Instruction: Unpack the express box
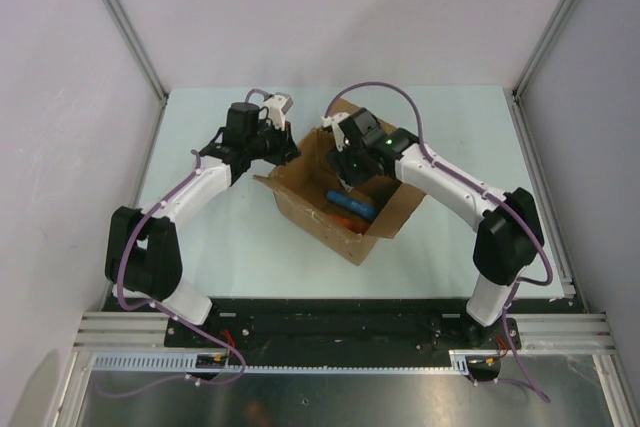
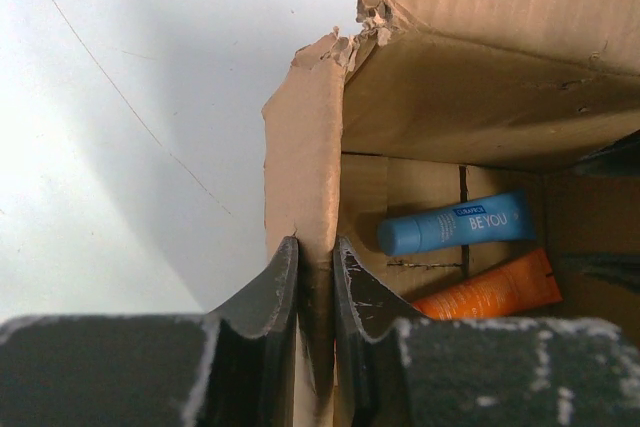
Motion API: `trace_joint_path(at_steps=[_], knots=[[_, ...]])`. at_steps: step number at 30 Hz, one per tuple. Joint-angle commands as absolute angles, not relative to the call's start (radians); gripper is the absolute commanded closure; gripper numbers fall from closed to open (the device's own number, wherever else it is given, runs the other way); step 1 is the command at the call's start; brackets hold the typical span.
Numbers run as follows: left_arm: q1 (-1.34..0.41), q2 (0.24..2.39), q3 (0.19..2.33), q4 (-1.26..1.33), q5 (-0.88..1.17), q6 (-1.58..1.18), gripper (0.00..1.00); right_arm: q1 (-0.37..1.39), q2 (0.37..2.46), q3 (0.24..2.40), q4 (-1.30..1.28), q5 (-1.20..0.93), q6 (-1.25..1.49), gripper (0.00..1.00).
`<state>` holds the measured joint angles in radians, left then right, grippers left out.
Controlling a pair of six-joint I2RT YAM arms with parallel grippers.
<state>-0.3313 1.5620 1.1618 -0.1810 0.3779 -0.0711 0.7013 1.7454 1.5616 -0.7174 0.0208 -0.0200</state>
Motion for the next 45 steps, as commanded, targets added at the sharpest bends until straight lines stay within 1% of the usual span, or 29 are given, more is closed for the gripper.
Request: trace_joint_path(at_steps=[1,2,3,6,10,15,18,22,23,25,26,28,29,31,32,34,35,36,45], knots=[[-0.341,1.568,1.166,-0.202,0.399,-0.071,0.94,0.761,1.811,1.534,-0.759,0.084,-0.072,0.40],[-0.341,1.563,1.166,-0.202,0.396,-0.068,0.91,0.767,1.836,1.531,-0.767,0.092,-0.075,0.38],[-0.341,1.560,1.164,-0.201,0.391,-0.064,0.86,0.770,1.848,1.531,-0.773,0.095,-0.080,0.33],[-0.341,1.549,1.161,-0.201,0.382,-0.063,0.80,0.773,1.882,1.525,-0.788,0.080,-0.094,0.28],[-0.339,1.549,1.166,-0.202,0.387,-0.063,0.78,0.773,1.914,1.510,-0.805,0.083,-0.113,0.19],[-0.339,1.563,1.177,-0.201,0.400,-0.061,0.78,0.775,1.959,1.491,-0.805,0.106,-0.129,0.12],[-0.339,1.565,1.181,-0.201,0.402,-0.060,0.78,0.784,2.003,1.497,-0.802,0.126,-0.132,0.11],[-0.334,1.566,1.184,-0.202,0.406,-0.055,0.78,0.787,2.062,1.500,-0.796,0.176,-0.120,0.12],[-0.334,1.569,1.186,-0.202,0.407,-0.055,0.78,0.788,2.080,1.500,-0.796,0.187,-0.117,0.14],[-0.333,1.569,1.187,-0.202,0.411,-0.054,0.78,0.788,2.097,1.497,-0.796,0.224,-0.110,0.22],[-0.331,1.569,1.187,-0.201,0.413,-0.054,0.78,0.788,2.102,1.497,-0.795,0.232,-0.109,0.29],[-0.331,1.572,1.190,-0.201,0.419,-0.054,0.78,0.788,2.099,1.491,-0.790,0.256,-0.106,0.38],[-0.330,1.574,1.190,-0.201,0.419,-0.054,0.79,0.788,2.088,1.490,-0.787,0.261,-0.106,0.52],[-0.328,1.574,1.190,-0.202,0.419,-0.052,0.79,0.788,2.069,1.480,-0.778,0.271,-0.106,0.67],[-0.328,1.574,1.190,-0.202,0.422,-0.052,0.79,0.788,2.050,1.477,-0.775,0.275,-0.107,0.78],[-0.325,1.575,1.190,-0.201,0.420,-0.054,0.79,0.788,2.030,1.474,-0.772,0.285,-0.109,0.89],[-0.325,1.575,1.190,-0.201,0.422,-0.054,0.79,0.787,2.017,1.473,-0.769,0.284,-0.109,0.97],[-0.325,1.577,1.189,-0.202,0.420,-0.054,0.79,0.782,1.988,1.471,-0.765,0.281,-0.109,1.00],[-0.321,1.575,1.186,-0.201,0.420,-0.055,0.81,0.743,1.803,1.468,-0.713,0.239,-0.121,1.00]])
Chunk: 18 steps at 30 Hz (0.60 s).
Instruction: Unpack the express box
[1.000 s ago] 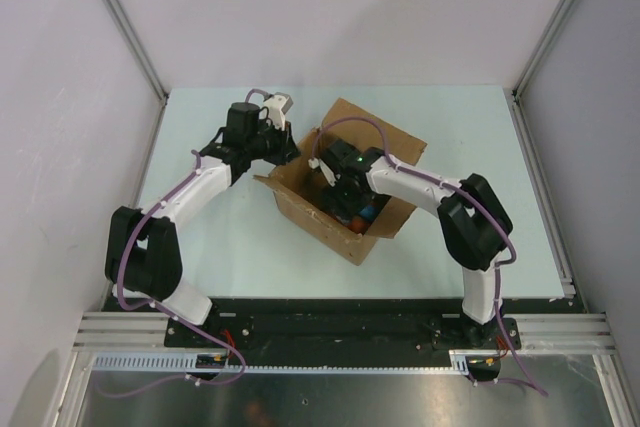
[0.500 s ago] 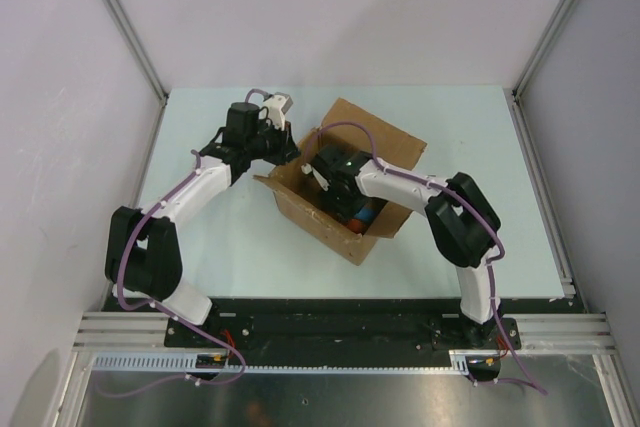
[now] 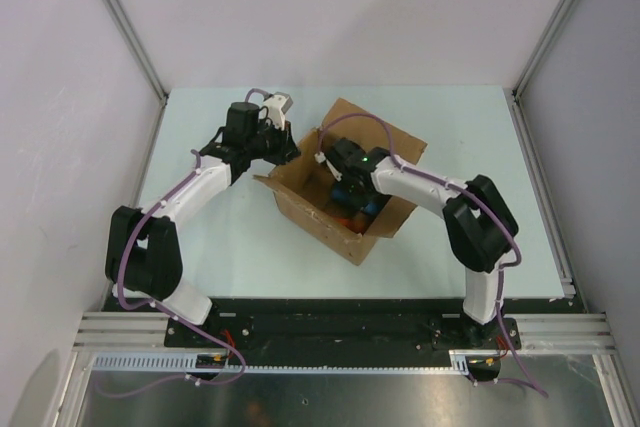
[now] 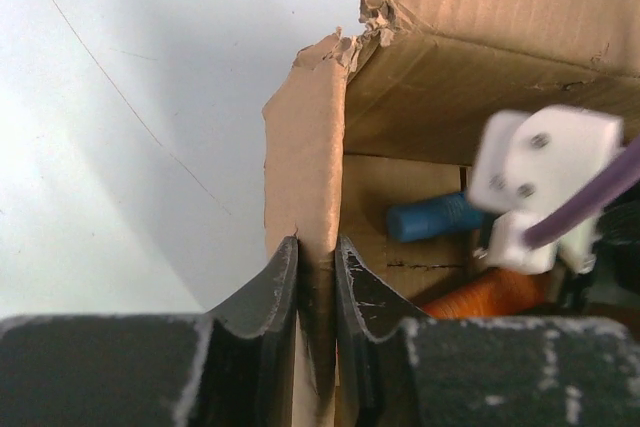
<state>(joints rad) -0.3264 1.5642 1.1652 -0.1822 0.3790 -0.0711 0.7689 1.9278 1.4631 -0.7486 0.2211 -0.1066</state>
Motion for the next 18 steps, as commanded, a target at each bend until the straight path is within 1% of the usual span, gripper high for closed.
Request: trace_joint_path(at_steps=[1,6,7,10,11,16,18], knots=[[-0.321,1.575,1.186,-0.201,0.420,-0.055,0.81,0.736,1.768,1.468,-0.706,0.233,-0.124,1.00],[-0.321,1.577,1.186,-0.201,0.423,-0.057,0.85,0.690,1.678,1.468,-0.644,0.193,-0.095,1.00],[-0.321,1.577,1.186,-0.199,0.423,-0.057,0.89,0.684,1.661,1.468,-0.641,0.181,-0.086,1.00],[-0.321,1.577,1.187,-0.201,0.436,-0.057,0.94,0.663,1.643,1.468,-0.627,0.138,-0.069,1.00],[-0.321,1.578,1.189,-0.202,0.440,-0.058,1.00,0.661,1.638,1.468,-0.626,0.126,-0.066,1.00],[-0.324,1.562,1.203,-0.199,0.460,-0.055,1.00,0.661,1.626,1.467,-0.615,0.083,-0.045,1.00],[-0.333,1.534,1.210,-0.190,0.472,-0.011,1.00,0.664,1.609,1.459,-0.591,0.074,-0.023,1.00]])
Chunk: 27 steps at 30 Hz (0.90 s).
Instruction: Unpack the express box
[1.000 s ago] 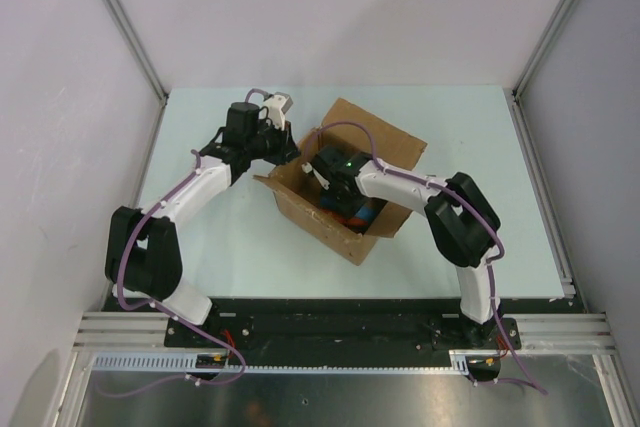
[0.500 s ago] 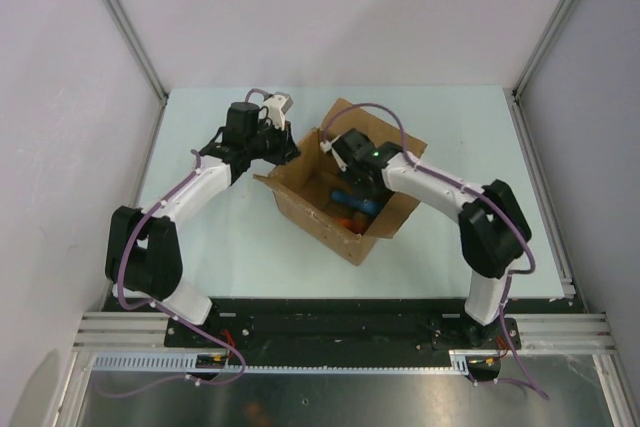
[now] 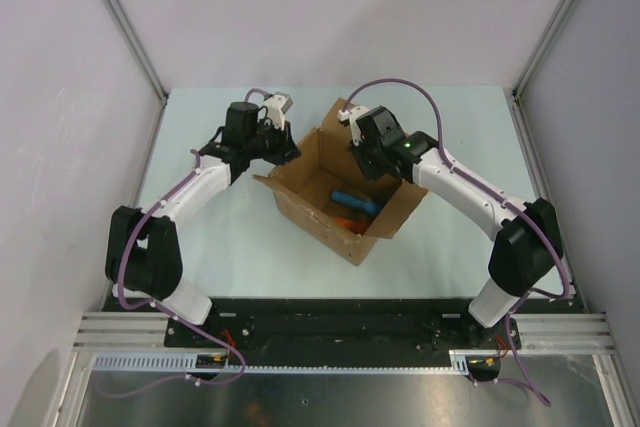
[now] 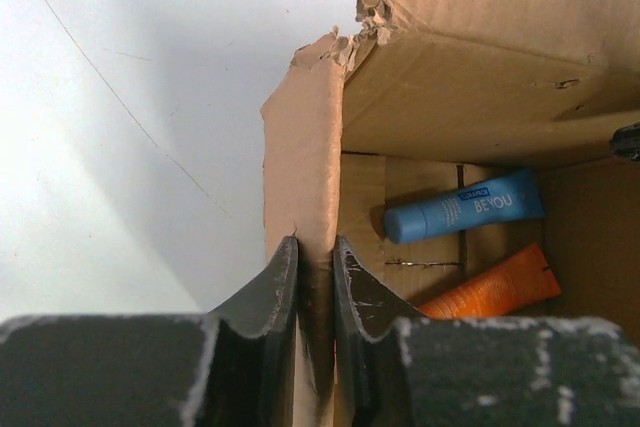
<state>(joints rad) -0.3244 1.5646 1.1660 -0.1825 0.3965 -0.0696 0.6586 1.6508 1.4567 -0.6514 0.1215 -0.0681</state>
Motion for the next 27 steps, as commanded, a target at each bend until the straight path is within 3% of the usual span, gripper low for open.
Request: trace_joint_path(at_steps=[1,6,7,18,24,27], knots=[[-0.339,1.525,1.216,-0.187,0.471,-0.002,1.00,0.666,1.602,1.445,-0.578,0.057,-0.014,1.00],[-0.359,1.464,1.247,-0.164,0.431,0.101,1.00,0.698,1.548,1.398,-0.499,0.058,-0.005,0.96],[-0.360,1.444,1.249,-0.158,0.428,0.112,1.00,0.701,1.546,1.393,-0.494,0.069,-0.005,0.90],[-0.400,1.374,1.241,-0.100,0.387,0.163,1.00,0.752,1.549,1.322,-0.480,0.143,-0.005,0.67],[-0.411,1.376,1.239,-0.091,0.393,0.144,1.00,0.798,1.598,1.279,-0.437,0.181,-0.023,0.40],[-0.414,1.379,1.239,-0.089,0.400,0.140,1.00,0.805,1.643,1.270,-0.404,0.213,-0.044,0.33]])
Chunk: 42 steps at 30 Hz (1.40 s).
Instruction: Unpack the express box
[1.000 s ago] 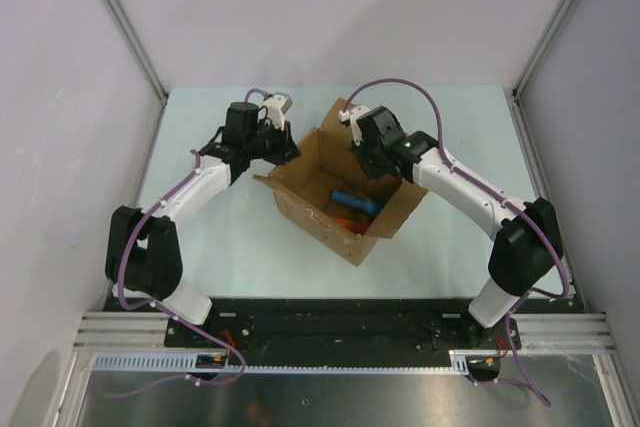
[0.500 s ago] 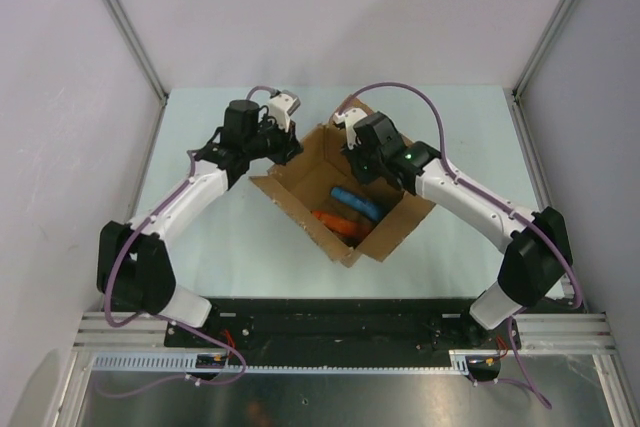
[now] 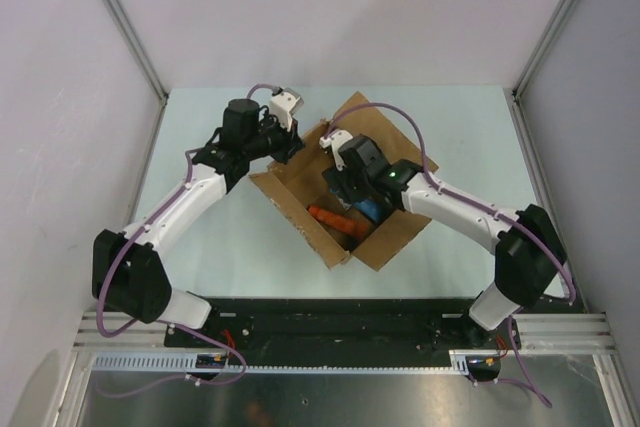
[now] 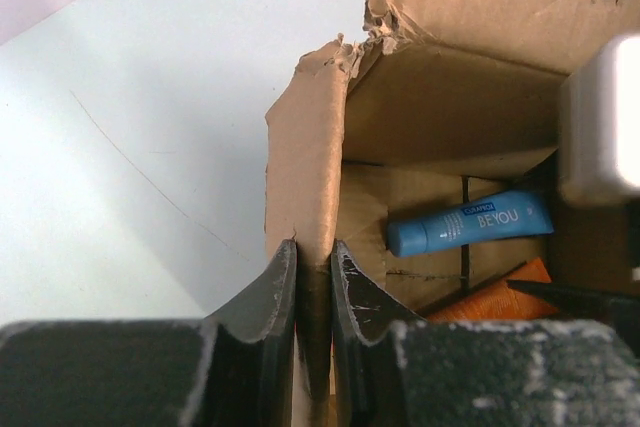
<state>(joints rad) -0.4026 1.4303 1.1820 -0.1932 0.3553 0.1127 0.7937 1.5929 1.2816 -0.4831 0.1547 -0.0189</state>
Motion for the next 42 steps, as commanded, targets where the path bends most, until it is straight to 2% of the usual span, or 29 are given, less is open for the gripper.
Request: trace_joint_path(at_steps=[1,8,14,15,17,18,20,21,25,30,32,42], knots=[[-0.414,1.379,1.238,-0.090,0.402,0.138,1.00,0.807,1.657,1.270,-0.394,0.222,-0.051,0.33],[-0.417,1.381,1.246,-0.089,0.417,0.130,1.00,0.802,1.762,1.270,-0.330,0.276,-0.109,0.32],[-0.417,1.387,1.241,-0.087,0.434,0.123,1.00,0.796,1.819,1.270,-0.298,0.272,-0.118,0.39],[-0.417,1.387,1.241,-0.087,0.436,0.124,1.00,0.795,1.827,1.272,-0.296,0.262,-0.117,0.49],[-0.417,1.387,1.241,-0.087,0.437,0.126,1.00,0.790,1.848,1.273,-0.298,0.252,-0.104,0.59],[-0.417,1.385,1.241,-0.087,0.437,0.126,1.00,0.792,1.850,1.273,-0.301,0.252,-0.103,0.69],[-0.417,1.387,1.241,-0.089,0.434,0.129,1.00,0.792,1.853,1.273,-0.313,0.259,-0.097,0.78],[-0.419,1.387,1.241,-0.087,0.431,0.129,1.00,0.793,1.852,1.273,-0.316,0.270,-0.097,0.86],[-0.417,1.391,1.239,-0.087,0.425,0.129,1.00,0.795,1.839,1.273,-0.314,0.293,-0.094,1.00],[-0.417,1.394,1.226,-0.087,0.396,0.132,1.00,0.796,1.792,1.273,-0.324,0.296,-0.081,1.00],[-0.410,1.400,1.221,-0.087,0.382,0.126,1.00,0.790,1.709,1.273,-0.347,0.240,-0.077,1.00],[-0.365,1.442,1.224,-0.083,0.479,0.089,1.00,0.756,1.468,1.273,-0.377,0.161,-0.055,1.00]])
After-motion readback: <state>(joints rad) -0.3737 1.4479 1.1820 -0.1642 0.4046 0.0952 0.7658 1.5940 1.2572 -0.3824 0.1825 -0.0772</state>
